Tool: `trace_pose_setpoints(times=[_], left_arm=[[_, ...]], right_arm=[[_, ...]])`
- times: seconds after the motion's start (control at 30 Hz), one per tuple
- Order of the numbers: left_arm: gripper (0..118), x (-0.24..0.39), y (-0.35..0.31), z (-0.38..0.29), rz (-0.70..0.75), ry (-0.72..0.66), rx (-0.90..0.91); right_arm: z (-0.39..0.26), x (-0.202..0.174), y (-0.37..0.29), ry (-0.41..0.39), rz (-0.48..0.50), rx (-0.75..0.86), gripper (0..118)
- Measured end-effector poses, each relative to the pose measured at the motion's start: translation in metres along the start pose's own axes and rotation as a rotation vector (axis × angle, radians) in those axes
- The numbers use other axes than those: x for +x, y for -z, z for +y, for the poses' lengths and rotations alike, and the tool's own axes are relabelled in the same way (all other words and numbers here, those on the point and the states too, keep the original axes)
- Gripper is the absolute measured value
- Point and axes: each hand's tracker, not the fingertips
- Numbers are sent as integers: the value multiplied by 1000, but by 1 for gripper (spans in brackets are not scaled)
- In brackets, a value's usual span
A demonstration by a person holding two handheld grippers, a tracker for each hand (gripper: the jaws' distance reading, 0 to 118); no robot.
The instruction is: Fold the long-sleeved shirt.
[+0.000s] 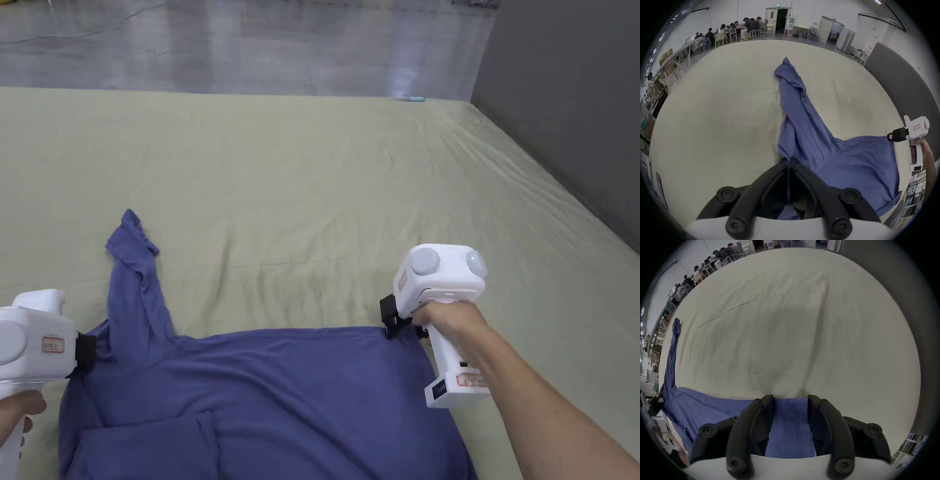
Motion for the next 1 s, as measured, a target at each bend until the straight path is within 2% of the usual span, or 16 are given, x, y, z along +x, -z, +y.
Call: trace_pose_setpoints(times=[0.07,0.13,0.17,0.23,0.27,0.37,0.47,0.6,0.7,0.77,0.87,0.93,1.0], left_arm=[[0,1,1,0,-4,-5,3],[0,3,2,-4,-12,-14,5],[0,4,1,-5,-12,-16,1],[0,8,-9,-8,-4,-22,7],[0,7,-18,-7,-11,-29,47],[0,6,-58,1,-44,-9,147],[0,5,-106,24,-60,-3,241],[0,3,-167,69,-131,-50,350],[0,7,-215,123,-87,-20,485],[0,8,-241,161,-121,-36,541],[0,21,-287,236,-85,6,629],[0,32,-314,280,-30,62,718],[0,40,-344,322,-26,56,785]], right_arm=[[-6,-6,-1,-31,-16,5,36],[-9,-11,-5,-55,-27,11,13],[-13,-15,-12,-59,-34,20,7],[-19,-18,-33,-81,-37,55,6],[-23,-19,-48,-104,-7,95,6],[-26,-13,-105,-107,39,226,6],[-16,-5,-174,-130,38,344,6],[6,0,-272,-106,113,481,6],[34,-6,-341,-147,53,611,6],[57,-9,-381,-144,51,675,6],[101,-11,-439,-98,61,775,6],[129,-15,-479,-69,38,855,6],[158,-19,-520,-54,-4,924,6]])
